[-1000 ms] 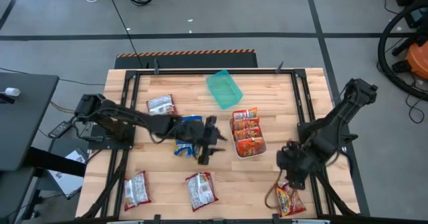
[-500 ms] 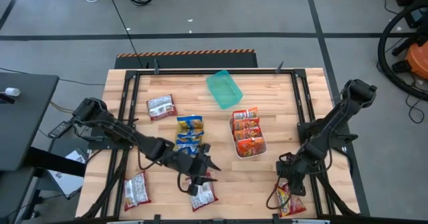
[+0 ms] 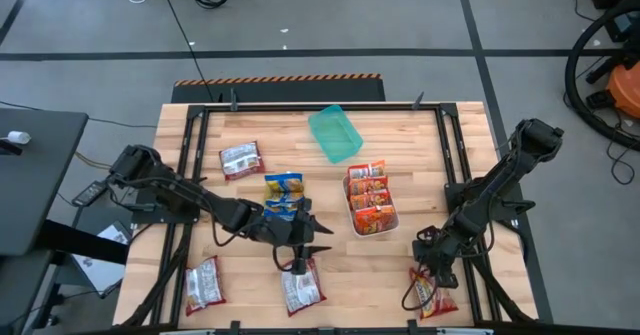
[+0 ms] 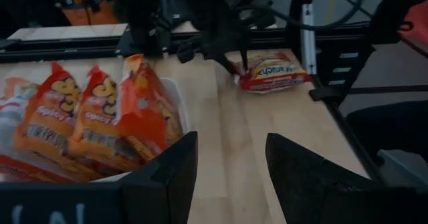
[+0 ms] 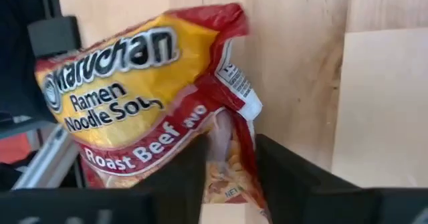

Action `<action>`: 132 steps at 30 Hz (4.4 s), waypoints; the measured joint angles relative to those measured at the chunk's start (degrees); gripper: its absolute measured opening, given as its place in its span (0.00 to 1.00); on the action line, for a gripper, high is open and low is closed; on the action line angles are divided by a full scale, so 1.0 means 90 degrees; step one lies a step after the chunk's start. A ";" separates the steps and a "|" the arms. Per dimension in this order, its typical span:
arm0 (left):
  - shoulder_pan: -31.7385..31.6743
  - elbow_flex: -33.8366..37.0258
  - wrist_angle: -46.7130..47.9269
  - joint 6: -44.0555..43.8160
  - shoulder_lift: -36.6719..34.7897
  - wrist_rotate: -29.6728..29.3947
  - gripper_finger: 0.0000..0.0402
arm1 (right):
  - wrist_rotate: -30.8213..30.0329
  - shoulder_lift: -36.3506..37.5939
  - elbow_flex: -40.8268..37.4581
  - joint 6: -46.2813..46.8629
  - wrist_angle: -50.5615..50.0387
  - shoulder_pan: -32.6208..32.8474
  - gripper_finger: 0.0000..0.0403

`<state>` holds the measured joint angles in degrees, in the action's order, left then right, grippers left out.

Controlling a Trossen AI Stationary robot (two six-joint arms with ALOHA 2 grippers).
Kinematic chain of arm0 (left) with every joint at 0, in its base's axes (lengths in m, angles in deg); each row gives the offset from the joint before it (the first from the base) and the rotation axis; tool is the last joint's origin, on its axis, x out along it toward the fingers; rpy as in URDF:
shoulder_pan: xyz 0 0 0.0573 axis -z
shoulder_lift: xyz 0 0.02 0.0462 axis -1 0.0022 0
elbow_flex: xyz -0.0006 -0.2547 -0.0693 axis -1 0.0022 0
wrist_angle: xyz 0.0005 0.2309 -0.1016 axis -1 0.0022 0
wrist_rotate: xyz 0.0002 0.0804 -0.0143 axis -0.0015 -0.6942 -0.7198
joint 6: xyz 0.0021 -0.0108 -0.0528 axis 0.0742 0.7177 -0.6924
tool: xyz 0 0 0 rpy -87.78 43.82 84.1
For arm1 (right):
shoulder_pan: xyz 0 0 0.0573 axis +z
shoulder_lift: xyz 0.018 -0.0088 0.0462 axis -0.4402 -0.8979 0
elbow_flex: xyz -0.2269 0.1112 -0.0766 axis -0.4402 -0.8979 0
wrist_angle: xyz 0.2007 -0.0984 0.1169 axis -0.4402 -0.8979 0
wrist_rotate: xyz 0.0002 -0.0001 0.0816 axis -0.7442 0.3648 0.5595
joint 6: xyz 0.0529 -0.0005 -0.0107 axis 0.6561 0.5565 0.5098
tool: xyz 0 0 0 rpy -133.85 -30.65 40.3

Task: Sort Maruchan noodles
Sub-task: Put the bottom right red noodle pack into the green bin

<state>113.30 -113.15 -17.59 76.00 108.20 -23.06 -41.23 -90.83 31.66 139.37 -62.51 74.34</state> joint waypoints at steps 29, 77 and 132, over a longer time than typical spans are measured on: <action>-0.2191 -0.0483 0.0872 0.1426 -0.2504 0.0077 0.45 | -0.1042 0.2133 0.5028 -0.4026 -0.4164 -0.2658 0.01; -0.3867 -0.0811 0.3531 -0.0999 -0.3824 0.0602 0.45 | -0.1572 -0.3061 0.6270 -1.0915 -0.1798 -0.8867 0.01; -0.4644 -0.0814 0.3828 -0.0914 -0.4292 0.1488 0.45 | 0.1542 -0.4163 0.6268 -1.1179 0.1287 -0.8822 0.02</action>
<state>71.50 -120.47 16.87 67.78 69.57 -9.67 -27.35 -128.30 88.07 38.76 -50.93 -5.06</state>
